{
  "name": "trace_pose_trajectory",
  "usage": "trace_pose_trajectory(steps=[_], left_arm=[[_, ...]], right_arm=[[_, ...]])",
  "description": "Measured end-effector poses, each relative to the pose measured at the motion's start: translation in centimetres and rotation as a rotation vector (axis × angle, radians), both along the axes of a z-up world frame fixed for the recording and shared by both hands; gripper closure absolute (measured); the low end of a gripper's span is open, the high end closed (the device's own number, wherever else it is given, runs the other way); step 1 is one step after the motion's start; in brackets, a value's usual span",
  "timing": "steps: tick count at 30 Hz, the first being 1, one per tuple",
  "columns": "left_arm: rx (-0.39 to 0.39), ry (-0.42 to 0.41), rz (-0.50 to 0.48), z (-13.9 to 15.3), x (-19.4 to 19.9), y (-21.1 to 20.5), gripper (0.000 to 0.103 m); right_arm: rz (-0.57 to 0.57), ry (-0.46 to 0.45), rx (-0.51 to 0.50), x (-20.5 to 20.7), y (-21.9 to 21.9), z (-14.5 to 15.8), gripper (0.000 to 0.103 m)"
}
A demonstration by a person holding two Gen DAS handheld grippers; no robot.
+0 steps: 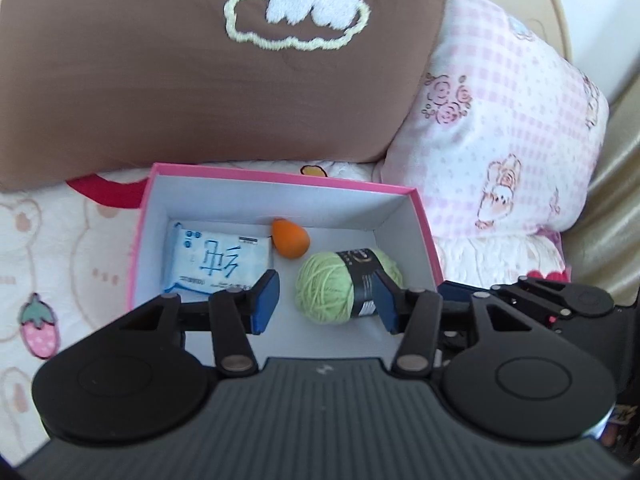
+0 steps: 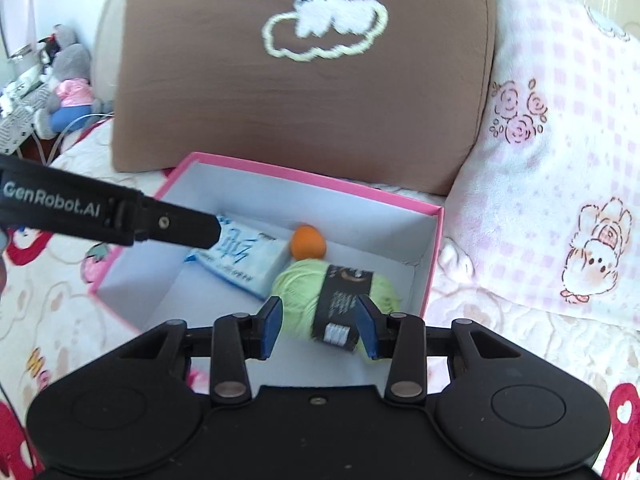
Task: Organize objects
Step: 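Lower the sponge into the box and open the left tool, then withdraw the left tool and move toward the clear floss-pick case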
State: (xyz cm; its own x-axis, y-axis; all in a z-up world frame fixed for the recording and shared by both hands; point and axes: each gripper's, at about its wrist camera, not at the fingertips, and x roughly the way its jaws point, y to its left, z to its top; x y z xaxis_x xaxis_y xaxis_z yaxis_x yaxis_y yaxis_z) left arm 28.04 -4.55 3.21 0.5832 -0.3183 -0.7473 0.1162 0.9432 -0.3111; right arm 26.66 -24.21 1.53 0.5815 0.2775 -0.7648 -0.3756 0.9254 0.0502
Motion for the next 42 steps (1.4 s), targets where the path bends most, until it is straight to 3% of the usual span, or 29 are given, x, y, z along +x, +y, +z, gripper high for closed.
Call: trace_pose_trajectory(steps=[16,24,32,35,37,42], left_arm=[[0.055,0.036,-0.062,5.0,-8.3,2.7,0.047],[0.069,0.067,-0.115,6.6,-12.2,3.9,0.043],[0.06,0.104,-0.154,6.0,-15.6,5.0,0.035],[0.069,0.118,-0.152,5.3,-16.6,5.5,0.032],[0.082,0.128,-0.141,4.9,-17.5,5.7,0.031],[0.09,0.114,-0.153,4.7,-19.7,6.0,0.013]], right_arm=[[0.095,-0.046,-0.059,-8.9,2.2,5.0,0.046],[0.12,-0.023,-0.089,-12.0,2.5,5.8,0.032],[0.154,-0.002,-0.088,-15.2,2.7,5.4,0.028],[0.193,0.033,-0.043,-16.2,2.9,4.6,0.011],[0.207,0.042,-0.027,-16.8,3.1,4.3,0.011],[0.238,0.042,-0.051,-18.3,3.9,4.1,0.01]])
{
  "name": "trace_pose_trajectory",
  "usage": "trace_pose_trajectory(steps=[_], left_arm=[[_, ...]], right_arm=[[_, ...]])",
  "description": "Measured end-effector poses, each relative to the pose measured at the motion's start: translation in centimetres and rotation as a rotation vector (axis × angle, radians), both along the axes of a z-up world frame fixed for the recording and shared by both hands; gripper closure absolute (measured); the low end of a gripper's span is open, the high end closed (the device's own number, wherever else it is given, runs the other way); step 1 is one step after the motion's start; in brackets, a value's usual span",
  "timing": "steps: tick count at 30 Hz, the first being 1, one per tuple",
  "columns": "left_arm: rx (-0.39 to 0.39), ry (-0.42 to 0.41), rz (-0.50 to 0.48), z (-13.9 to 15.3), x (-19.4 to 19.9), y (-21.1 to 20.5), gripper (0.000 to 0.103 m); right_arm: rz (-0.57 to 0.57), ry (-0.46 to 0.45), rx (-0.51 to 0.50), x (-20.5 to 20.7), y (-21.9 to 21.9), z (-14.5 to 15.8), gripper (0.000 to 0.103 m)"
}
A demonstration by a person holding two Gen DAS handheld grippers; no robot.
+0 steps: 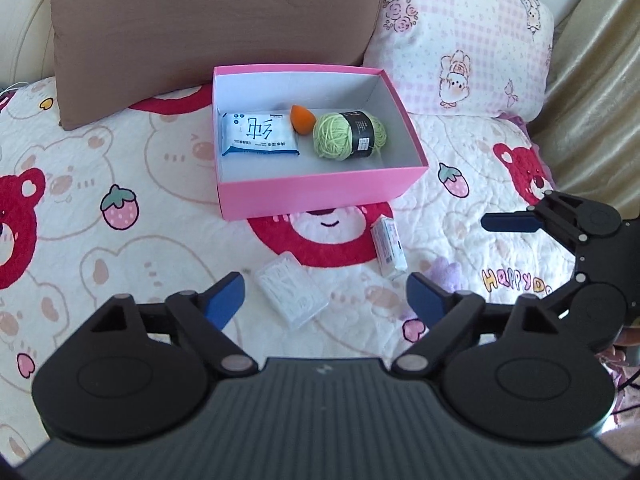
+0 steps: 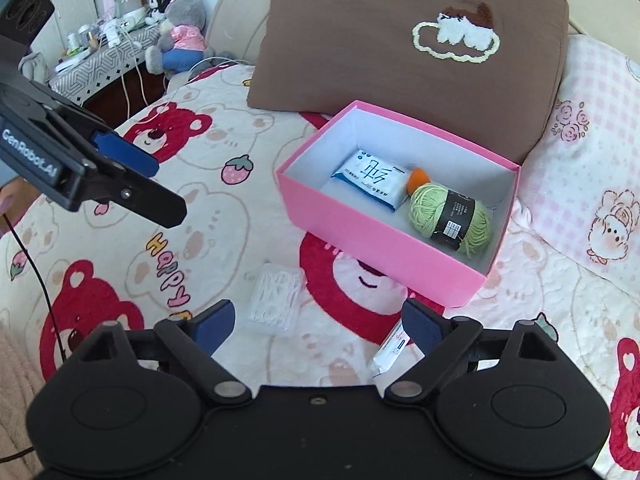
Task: Organize objects
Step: 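Withdraw the left tool and move toward the clear floss-pick case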
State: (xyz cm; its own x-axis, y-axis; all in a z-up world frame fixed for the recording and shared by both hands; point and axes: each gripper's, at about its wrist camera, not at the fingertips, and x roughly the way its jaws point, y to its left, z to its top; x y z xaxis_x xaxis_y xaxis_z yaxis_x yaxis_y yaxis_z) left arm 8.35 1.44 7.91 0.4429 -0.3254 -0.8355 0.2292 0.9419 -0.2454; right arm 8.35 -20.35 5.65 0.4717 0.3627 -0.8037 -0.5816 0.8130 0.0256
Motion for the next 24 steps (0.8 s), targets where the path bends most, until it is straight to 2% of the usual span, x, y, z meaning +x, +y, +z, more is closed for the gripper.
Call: trace_pose_trajectory(steps=[4,8,13,19,24], left_arm=[[0.025,-0.015,-0.022,-0.1,-1.2,0.0,0.007],[0.072,-0.011,-0.027,-0.7,-1.6,0.0,0.006],[0.074,-0.001,-0.043,-1.9,-1.9,0.0,0.006],[0.062,0.025,-0.039,-4.5,-1.8,0.2,0.006],[0.086,0.033,-0.027,-7.0,-1.3,0.6,0.006]], right_arm=[[0.009,0.005,-0.019,-0.7,0.5,-0.3,0.01],[0.023,0.03,-0.01,-1.2,1.0,-0.7,0.01],[0.056,0.043,-0.02,-2.1,2.0,-1.3,0.01],[0.083,0.063,-0.03,-2.4,3.3,-2.5,0.01],[0.107,0.076,-0.071,-2.2,4.2,-3.9,0.01]])
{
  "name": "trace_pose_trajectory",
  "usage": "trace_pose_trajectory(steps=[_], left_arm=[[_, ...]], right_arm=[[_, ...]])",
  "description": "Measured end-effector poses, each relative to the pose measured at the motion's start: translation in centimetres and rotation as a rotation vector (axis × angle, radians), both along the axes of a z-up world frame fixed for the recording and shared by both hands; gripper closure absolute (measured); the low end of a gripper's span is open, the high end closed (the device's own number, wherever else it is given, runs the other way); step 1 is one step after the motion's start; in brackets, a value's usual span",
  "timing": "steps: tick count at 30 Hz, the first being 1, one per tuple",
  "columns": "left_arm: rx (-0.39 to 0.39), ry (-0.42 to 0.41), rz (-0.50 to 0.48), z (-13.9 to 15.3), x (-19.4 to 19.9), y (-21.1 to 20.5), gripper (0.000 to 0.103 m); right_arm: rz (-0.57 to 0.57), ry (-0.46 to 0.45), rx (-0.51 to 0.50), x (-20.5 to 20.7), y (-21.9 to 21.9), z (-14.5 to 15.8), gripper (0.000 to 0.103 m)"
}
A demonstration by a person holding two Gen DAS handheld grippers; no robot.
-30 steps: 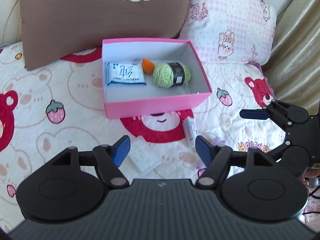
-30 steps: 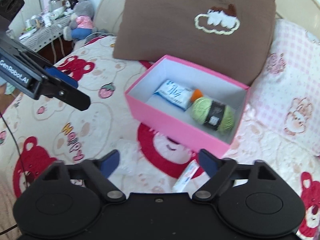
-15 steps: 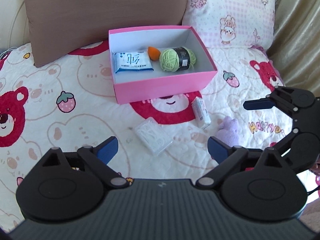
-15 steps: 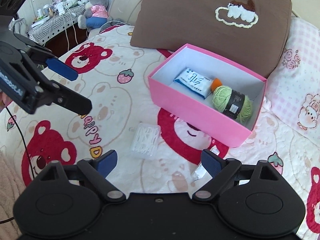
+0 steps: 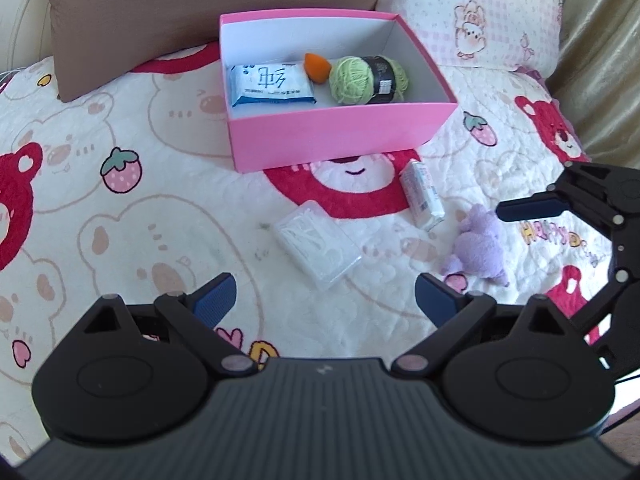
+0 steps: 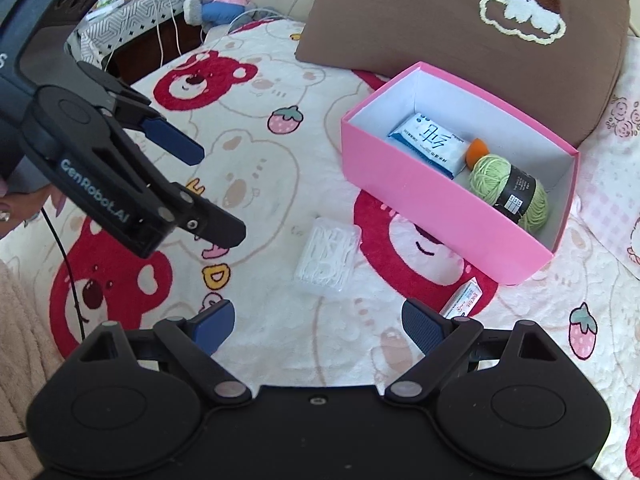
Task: Organize objects
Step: 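Withdraw the left tool and move toward the clear floss-pick case, then lower the open left tool over the clear floss-pick case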
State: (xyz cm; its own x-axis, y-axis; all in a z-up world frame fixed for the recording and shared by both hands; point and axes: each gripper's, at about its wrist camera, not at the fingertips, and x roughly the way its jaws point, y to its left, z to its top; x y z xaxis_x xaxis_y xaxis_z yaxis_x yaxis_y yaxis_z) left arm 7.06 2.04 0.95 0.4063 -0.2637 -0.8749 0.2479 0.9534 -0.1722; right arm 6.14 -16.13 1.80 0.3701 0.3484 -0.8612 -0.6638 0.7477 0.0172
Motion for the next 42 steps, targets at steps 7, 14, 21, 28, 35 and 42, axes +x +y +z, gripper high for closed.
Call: trace_pose_trajectory(steps=[7,14,21,28,35,42], left_arm=[[-0.034,0.002,-0.014,-2.5,0.7,0.6,0.006],[-0.095,0.045,0.005,-5.8,1.9,1.1,0.008],[-0.156,0.052,0.02,-8.9,3.0,1.7,0.009],[-0.236,0.085,0.058,-11.8,4.8,2.0,0.01],[-0.261,0.126,0.088,-15.1,6.0,2.0,0.023],[-0.356,0.088,0.144,-17.0,5.3,2.0,0.04]], right_arm=[[-0.009,0.007,0.04,0.0,0.5,-1.9,0.01],[-0.015,-0.045,0.098,0.0,1.2,-4.5,0.01],[-0.031,-0.12,0.126,0.3,1.7,-7.6,0.01],[0.038,-0.26,0.002,-0.6,3.5,-10.5,0.011],[0.02,-0.27,-0.012,0.4,4.5,-12.3,0.011],[-0.016,-0.27,-0.044,1.4,5.0,-13.5,0.014]])
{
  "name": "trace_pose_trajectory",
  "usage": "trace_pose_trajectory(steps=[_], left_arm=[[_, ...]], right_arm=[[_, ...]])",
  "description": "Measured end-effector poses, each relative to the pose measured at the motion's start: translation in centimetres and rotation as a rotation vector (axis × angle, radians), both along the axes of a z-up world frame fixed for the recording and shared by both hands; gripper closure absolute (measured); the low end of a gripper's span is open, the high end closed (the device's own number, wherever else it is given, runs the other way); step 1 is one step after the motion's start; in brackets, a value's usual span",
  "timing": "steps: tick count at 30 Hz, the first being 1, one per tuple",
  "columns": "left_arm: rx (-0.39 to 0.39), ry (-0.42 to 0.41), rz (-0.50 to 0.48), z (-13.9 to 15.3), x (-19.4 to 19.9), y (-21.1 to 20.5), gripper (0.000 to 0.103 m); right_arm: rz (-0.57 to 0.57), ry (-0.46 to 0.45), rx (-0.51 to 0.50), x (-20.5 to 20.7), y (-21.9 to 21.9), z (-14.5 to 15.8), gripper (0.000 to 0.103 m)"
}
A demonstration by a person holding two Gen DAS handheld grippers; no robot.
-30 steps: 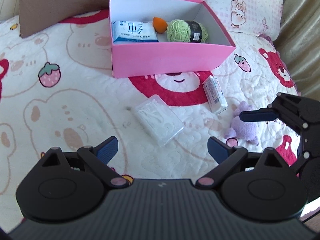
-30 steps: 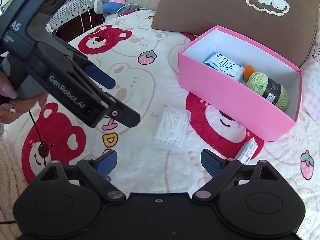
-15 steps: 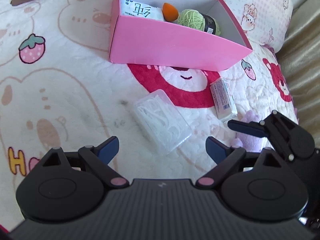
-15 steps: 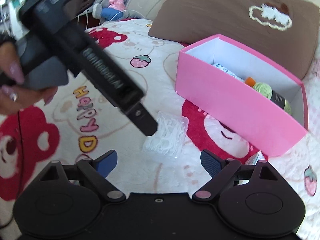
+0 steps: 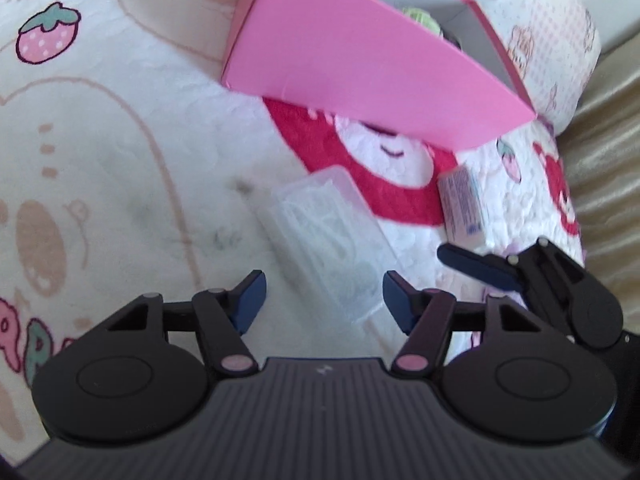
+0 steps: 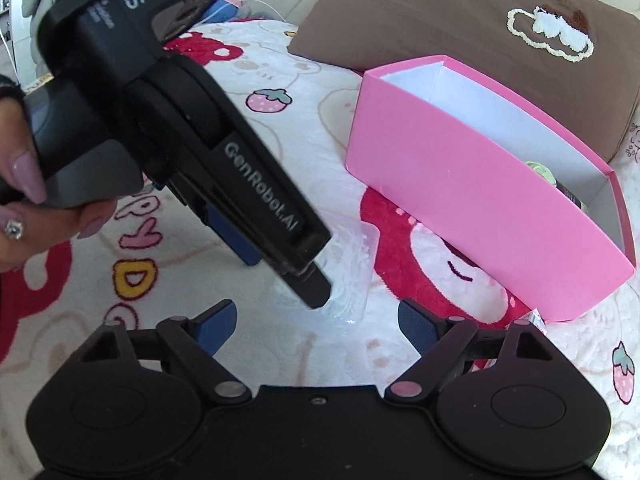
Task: Organize objects
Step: 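Lower the open left tool over the clear floss-pick case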
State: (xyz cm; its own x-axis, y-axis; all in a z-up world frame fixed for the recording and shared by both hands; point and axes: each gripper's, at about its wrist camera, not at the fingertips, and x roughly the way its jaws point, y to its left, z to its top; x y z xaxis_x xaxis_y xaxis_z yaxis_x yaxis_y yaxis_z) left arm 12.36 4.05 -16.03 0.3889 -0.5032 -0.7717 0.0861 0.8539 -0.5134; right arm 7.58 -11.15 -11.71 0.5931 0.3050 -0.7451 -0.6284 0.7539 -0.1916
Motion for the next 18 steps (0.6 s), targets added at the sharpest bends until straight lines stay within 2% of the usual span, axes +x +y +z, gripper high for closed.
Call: trace_pose_trajectory(steps=[4,8,11,15,18], left_arm=[[-0.063,0.024,0.017,-0.6,-0.1,-0.1,0.051],[-0.063,0.032,0.02,-0.5,-0.5,-0.7,0.055],[-0.107,0.066,0.019,-0.8,-0.6,-0.9,0.057],[-0.113,0.072,0.004,-0.8,-0.6,-1.9,0.057],[-0.175,0.1,-0.014,-1.0,-0.5,-2.3,0.057]], right_arm=[[-0.01,-0.005,-0.009,0.4,0.1,-0.5,0.014],[-0.043,0.018,-0.009,1.0,-0.3,-1.0,0.014],[-0.07,0.046,0.009,1.1,-1.0,-1.3,0.018],[-0.118,0.082,0.035,1.4,-2.0,-1.8,0.025],[-0.162,0.107,0.057,2.0,-2.7,-2.0,0.029]])
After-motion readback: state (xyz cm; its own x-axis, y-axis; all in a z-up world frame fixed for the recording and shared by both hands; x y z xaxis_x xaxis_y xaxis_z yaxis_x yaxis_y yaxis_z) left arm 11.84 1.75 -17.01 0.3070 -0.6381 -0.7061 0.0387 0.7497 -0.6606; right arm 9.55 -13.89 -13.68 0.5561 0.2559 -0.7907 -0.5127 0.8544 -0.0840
